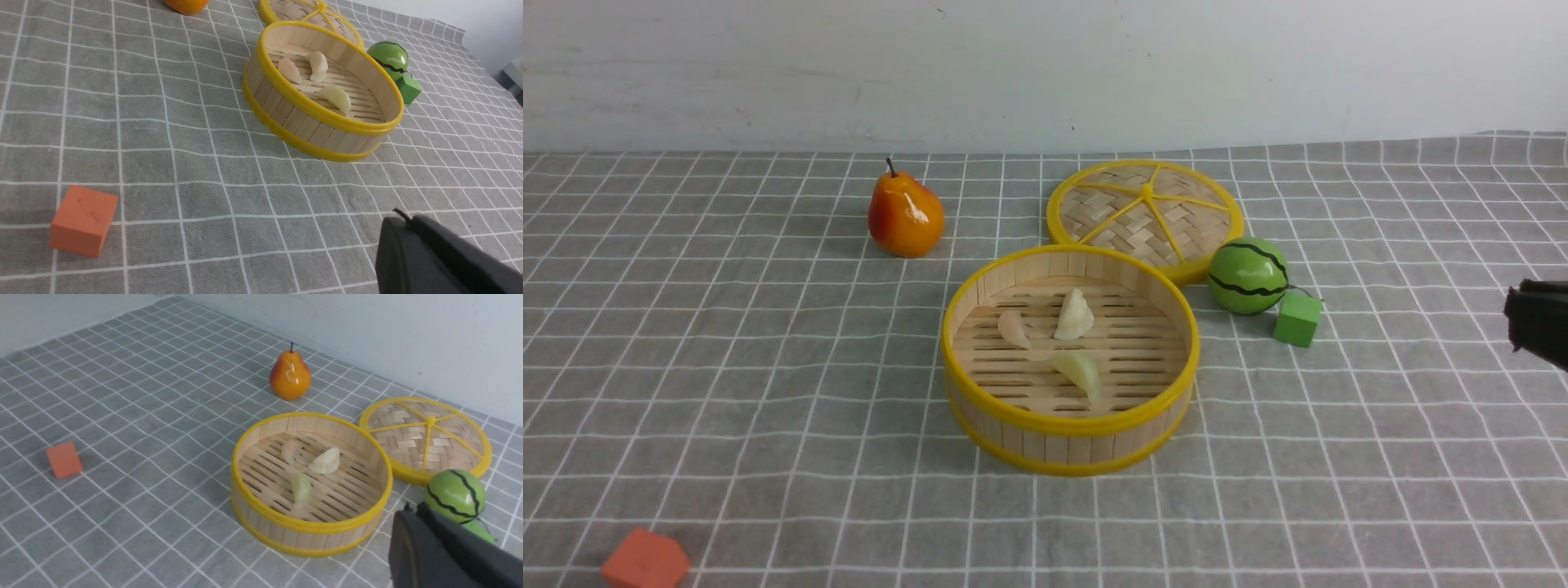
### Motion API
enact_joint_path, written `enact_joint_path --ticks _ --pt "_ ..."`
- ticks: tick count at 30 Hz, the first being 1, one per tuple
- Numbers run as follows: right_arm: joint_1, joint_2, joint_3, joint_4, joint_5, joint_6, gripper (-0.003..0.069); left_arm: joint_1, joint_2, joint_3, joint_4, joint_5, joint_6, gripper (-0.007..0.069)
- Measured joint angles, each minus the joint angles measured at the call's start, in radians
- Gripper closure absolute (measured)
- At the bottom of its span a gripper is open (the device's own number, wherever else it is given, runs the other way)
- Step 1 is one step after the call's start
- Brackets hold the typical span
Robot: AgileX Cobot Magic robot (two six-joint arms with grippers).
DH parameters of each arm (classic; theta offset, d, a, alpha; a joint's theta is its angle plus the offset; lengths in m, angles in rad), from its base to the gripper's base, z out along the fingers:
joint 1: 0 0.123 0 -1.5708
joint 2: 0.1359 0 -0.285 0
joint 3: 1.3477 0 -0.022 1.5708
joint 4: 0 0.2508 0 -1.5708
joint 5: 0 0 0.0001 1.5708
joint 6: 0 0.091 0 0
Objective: Put the dumplings into the steamer on the table with the grey tablecloth.
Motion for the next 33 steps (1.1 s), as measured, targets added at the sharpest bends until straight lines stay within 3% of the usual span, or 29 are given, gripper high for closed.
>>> enact_joint_path --ticks 6,8,14,17,24,29,33 --pt "0.0 -0.008 0.048 -0.089 -0.057 0.066 0.0667 0.0 0.0 0.0 0.0 0.0 0.0 0.0615" --pt "-0.023 -0.057 0.162 -0.105 -0.161 0.096 0.0667 0.0 0.0 0.0 0.0 0.0 0.0 0.061" --pt "-0.229 -0.304 0.495 -0.034 -0.409 0.121 0.0667 0.0 0.0 0.0 0.0 0.0 0.0 0.0605" --pt "-0.347 -0.423 0.622 -0.031 -0.454 0.125 0.0667 0.0 0.0 0.0 0.0 0.0 0.0 0.0603" --pt "-0.613 -0.652 0.827 -0.031 -0.348 0.179 0.0667 0.0 0.0 0.0 0.0 -0.001 0.0 0.0594" --pt "-0.641 -0.664 0.837 -0.066 -0.19 0.251 0.0667 0.0 0.0 0.0 0.0 -0.002 0.0 0.0587" --pt "-0.641 -0.664 0.831 -0.073 -0.159 0.255 0.0667 0.0 0.0 0.0 0.0 -0.002 0.0 0.0586"
